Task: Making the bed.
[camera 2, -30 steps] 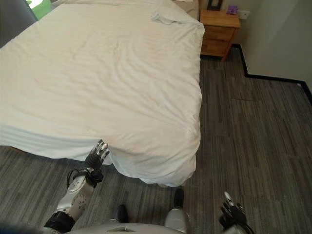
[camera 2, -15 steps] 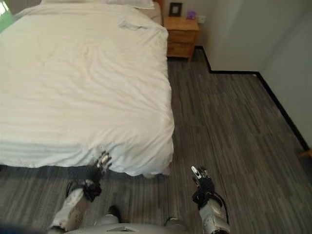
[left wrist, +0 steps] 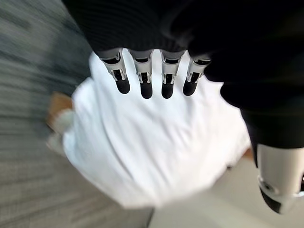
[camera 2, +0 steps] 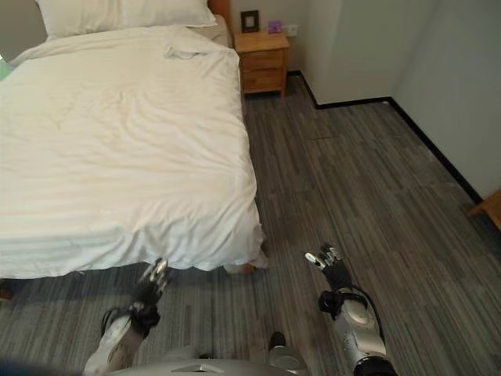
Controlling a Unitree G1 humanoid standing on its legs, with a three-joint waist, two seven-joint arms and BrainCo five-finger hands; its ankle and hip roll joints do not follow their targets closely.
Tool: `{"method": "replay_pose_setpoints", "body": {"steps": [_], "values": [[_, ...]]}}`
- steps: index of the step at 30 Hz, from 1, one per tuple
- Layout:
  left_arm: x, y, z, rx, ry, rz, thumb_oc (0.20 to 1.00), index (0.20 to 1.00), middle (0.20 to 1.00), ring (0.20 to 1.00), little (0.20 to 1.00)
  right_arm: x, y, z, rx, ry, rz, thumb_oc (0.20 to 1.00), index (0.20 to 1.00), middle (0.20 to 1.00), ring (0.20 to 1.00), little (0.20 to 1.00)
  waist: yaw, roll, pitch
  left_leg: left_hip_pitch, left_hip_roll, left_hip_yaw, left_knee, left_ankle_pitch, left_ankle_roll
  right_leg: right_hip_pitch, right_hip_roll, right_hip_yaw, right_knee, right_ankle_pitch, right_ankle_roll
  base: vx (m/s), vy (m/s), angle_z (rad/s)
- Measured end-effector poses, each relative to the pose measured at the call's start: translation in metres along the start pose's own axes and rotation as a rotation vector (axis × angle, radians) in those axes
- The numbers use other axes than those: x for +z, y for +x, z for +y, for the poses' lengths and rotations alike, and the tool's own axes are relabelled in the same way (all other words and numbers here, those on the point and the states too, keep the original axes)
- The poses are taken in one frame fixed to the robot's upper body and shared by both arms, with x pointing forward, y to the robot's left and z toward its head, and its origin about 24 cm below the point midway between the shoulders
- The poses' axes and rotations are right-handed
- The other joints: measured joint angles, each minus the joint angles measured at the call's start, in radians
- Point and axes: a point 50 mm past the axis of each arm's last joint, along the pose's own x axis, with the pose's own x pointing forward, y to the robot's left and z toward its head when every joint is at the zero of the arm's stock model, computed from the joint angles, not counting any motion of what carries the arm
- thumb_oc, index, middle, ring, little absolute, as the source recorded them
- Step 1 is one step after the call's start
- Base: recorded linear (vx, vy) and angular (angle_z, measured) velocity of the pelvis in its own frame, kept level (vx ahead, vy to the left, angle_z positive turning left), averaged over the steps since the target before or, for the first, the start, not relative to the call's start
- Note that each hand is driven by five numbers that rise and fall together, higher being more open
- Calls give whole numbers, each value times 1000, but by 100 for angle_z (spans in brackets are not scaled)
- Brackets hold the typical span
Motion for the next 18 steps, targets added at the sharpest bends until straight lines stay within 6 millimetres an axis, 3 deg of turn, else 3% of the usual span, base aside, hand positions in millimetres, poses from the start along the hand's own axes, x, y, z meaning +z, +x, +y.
{"method": "replay_pose_setpoints", "body": {"steps": [1, 2, 4, 5, 6, 7, 8, 10, 11, 12, 13, 14, 15, 18], "values": [[18, 8, -9, -56, 40, -49, 1000, 1000, 1000, 1000, 1000, 9, -4, 9, 35, -6, -51, 1000, 1000, 1000, 1000, 1000, -1, -34, -5, 1, -36, 10, -50, 19, 18, -43, -22, 33, 5, 5, 12, -34, 40, -53], [30, 10, -18, -111, 69, -85, 1000, 1000, 1000, 1000, 1000, 19, -7, 15, 68, -22, -100, 1000, 1000, 1000, 1000, 1000, -4, -48, 3, -5, -52, 34, -51, 30, 34, -58, -33, 50, 0, 5, 15, -111, 52, -87], [38, 10, -24, -165, 82, -125, 1000, 1000, 1000, 1000, 1000, 24, -9, 20, 100, -36, -132, 1000, 1000, 1000, 1000, 1000, -10, -37, 6, -18, -44, 71, -51, 33, 42, -74, -45, 42, 45, 13, 22, -180, 16, -69], [56, 4, -33, -237, 128, -174, 1000, 1000, 1000, 1000, 1000, 24, -16, 25, 130, -78, -144, 1000, 1000, 1000, 1000, 1000, -25, -66, -2, -18, -68, 97, -44, 42, 64, -103, -70, 28, 133, -5, 58, -231, -38, -61], [69, -13, -47, -324, 160, -231, 1000, 1000, 1000, 1000, 1000, 25, -19, 28, 144, -109, -156, 1000, 1000, 1000, 1000, 1000, -32, -87, 5, -22, -76, 132, -39, 51, 61, -118, -82, 36, 130, -10, 55, -238, -69, -75], [90, -45, -82, -540, 220, -343, 1000, 1000, 1000, 1000, 1000, 21, -20, 32, 140, -126, -162, 1000, 1000, 1000, 1000, 1000, -30, -99, 17, -59, -70, 168, -7, 53, 61, -160, -89, 15, 132, 33, 101, -82, -69, -74], [91, -51, -98, -648, 247, -382, 1000, 1000, 1000, 1000, 1000, 19, -20, 29, 120, -146, -145, 1000, 1000, 1000, 1000, 1000, -16, -90, 23, -62, -63, 179, -13, 54, 63, -170, -88, -32, 136, 47, 124, -35, -88, -75], [78, -30, -107, -628, 310, -359, 1000, 1000, 1000, 1000, 1000, 13, -19, 33, 130, -203, -110, 1000, 1000, 1000, 1000, 1000, -5, -42, 28, -28, -41, 255, -26, 55, 63, -170, -120, -197, 226, -6, 78, -15, -78, -88], [71, -14, -99, -540, 337, -323, 1000, 1000, 1000, 1000, 1000, 19, -15, 36, 137, -229, -137, 1000, 1000, 1000, 1000, 1000, -7, -10, 20, -29, -23, 291, -27, 37, 64, -188, -140, -222, 314, -35, 84, 26, -112, -95], [71, -10, -94, -494, 364, -323, 1000, 1000, 1000, 1000, 1000, 24, -13, 37, 137, -254, -154, 1000, 1000, 1000, 1000, 1000, -25, -3, 20, -29, -12, 327, -19, 47, 47, -189, -169, -263, 361, -69, 80, 76, -162, -99], [71, -8, -89, -463, 389, -321, 1000, 1000, 1000, 1000, 1000, 27, -12, 36, 133, -272, -167, 1000, 1000, 1000, 1000, 1000, -16, 0, 18, -26, -7, 344, -19, 41, 48, -182, -195, -312, 372, -101, 62, 79, -91, -85], [70, -8, -83, -435, 407, -317, 1000, 1000, 1000, 1000, 1000, 30, -12, 36, 129, -293, -180, 1000, 1000, 1000, 1000, 1000, -14, -10, 16, -17, -5, 378, -21, 34, 36, -168, -199, -320, 349, -114, 55, 127, -176, -130], [64, -6, -70, -364, 395, -284, 1000, 1000, 1000, 1000, 1000, 34, -12, 34, 120, -316, -195, 1000, 1000, 1000, 1000, 1000, -5, -2, 13, 6, 5, 395, -21, 27, 19, -143, -160, -305, 279, -114, -7, 124, -190, -119], [52, -8, -64, -338, 387, -230, 1000, 1000, 1000, 1000, 1000, 34, -15, 19, 68, -357, -183, 1000, 1000, 1000, 1000, 1000, -18, 8, 3, 23, 73, 341, 45, 37, 16, -111, -54, -242, 204, -113, -33, 141, -225, -103]]}}
